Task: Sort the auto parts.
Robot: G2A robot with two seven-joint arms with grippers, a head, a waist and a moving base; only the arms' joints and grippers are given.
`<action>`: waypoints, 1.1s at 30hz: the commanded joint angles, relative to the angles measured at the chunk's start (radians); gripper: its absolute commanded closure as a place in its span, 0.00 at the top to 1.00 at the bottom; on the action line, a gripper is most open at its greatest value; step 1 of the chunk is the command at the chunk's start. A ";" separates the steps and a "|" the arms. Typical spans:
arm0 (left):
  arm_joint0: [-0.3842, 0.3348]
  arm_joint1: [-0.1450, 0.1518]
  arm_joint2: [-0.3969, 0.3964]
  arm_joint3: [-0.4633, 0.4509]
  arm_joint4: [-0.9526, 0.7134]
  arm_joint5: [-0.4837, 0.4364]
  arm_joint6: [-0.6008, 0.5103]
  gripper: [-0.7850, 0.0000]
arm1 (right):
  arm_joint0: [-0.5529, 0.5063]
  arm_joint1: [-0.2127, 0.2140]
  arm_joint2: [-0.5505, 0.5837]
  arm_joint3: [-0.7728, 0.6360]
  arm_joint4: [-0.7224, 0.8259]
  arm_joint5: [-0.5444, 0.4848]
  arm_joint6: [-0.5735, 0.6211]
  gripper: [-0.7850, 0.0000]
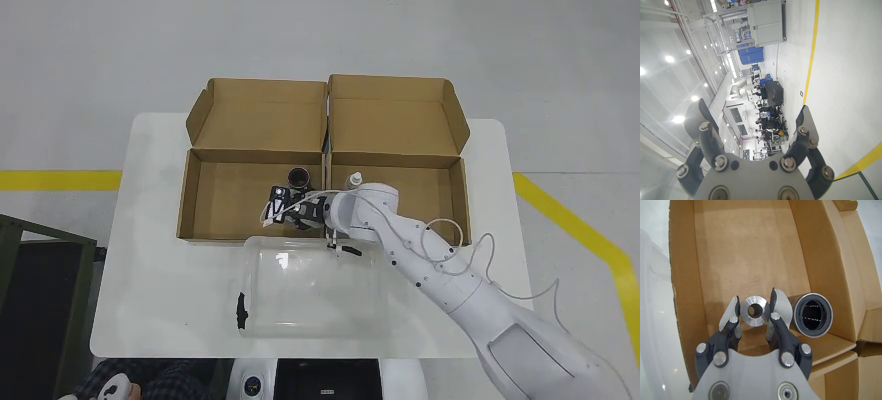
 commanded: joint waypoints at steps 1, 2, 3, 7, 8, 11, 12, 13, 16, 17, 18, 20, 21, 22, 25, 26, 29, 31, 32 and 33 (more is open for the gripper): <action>0.000 0.000 0.000 0.000 0.000 0.000 0.000 1.00 | -0.001 -0.002 0.003 0.000 0.001 -0.002 0.002 0.35; 0.000 0.000 0.000 0.000 0.000 0.000 0.000 1.00 | -0.001 -0.002 0.006 -0.003 0.003 -0.003 0.001 0.35; 0.000 0.000 0.000 0.000 0.000 0.000 0.000 1.00 | 0.000 -0.002 0.009 -0.008 0.005 -0.004 0.000 0.35; 0.000 0.000 0.000 0.000 0.000 0.000 0.000 1.00 | -0.007 0.001 0.032 -0.046 0.016 -0.013 -0.004 0.36; 0.000 0.000 0.000 0.000 0.000 0.000 0.000 1.00 | -0.009 0.002 0.038 -0.060 0.015 -0.015 -0.002 0.37; 0.000 0.000 0.000 0.000 0.000 0.000 0.000 1.00 | -0.022 0.009 0.058 -0.112 0.004 -0.018 0.007 0.37; 0.000 0.000 0.000 0.000 0.000 0.000 0.000 1.00 | -0.031 0.011 0.066 -0.131 0.009 -0.018 0.006 0.38; 0.000 0.000 0.000 0.000 0.000 0.000 0.000 1.00 | -0.041 0.014 0.076 -0.149 0.016 -0.017 0.005 0.38; 0.000 0.000 0.000 0.000 0.000 0.000 0.000 1.00 | -0.076 0.025 0.108 -0.210 0.023 -0.018 0.003 0.39; 0.000 0.000 0.000 0.000 0.000 0.000 0.000 1.00 | -0.092 0.029 0.120 -0.235 0.026 -0.018 0.004 0.39; 0.000 0.000 0.000 0.000 0.000 0.000 0.000 1.00 | -0.111 0.034 0.134 -0.262 0.031 -0.017 0.003 0.39; 0.000 0.000 0.000 0.000 0.000 0.000 0.000 1.00 | -0.150 0.046 0.166 -0.316 0.033 -0.023 0.001 0.40; 0.000 0.000 0.000 0.000 0.000 0.000 0.000 1.00 | -0.171 0.052 0.181 -0.345 0.029 -0.027 0.003 0.40; 0.000 0.000 0.000 0.000 0.000 0.000 0.000 1.00 | -0.194 0.059 0.198 -0.375 0.029 -0.031 0.000 0.40; 0.000 0.000 0.000 0.000 0.000 0.000 0.000 1.00 | -0.266 0.079 0.256 -0.458 0.019 -0.045 -0.005 0.41; 0.000 0.000 0.000 0.000 0.000 0.000 0.000 1.00 | -0.291 0.086 0.277 -0.487 0.016 -0.050 -0.010 0.42; 0.000 0.000 0.000 0.000 0.000 0.000 0.000 1.00 | -0.373 0.106 0.344 -0.566 0.015 -0.066 -0.035 0.43; 0.000 0.000 0.000 0.000 0.000 0.000 0.000 1.00 | -0.428 0.119 0.388 -0.622 0.014 -0.082 -0.061 0.44; 0.000 0.000 0.000 0.000 0.000 0.000 0.000 1.00 | -0.457 0.126 0.411 -0.649 0.007 -0.089 -0.069 0.44; 0.000 0.000 0.000 0.000 0.000 0.000 0.000 1.00 | -0.487 0.132 0.433 -0.675 0.004 -0.093 -0.077 0.44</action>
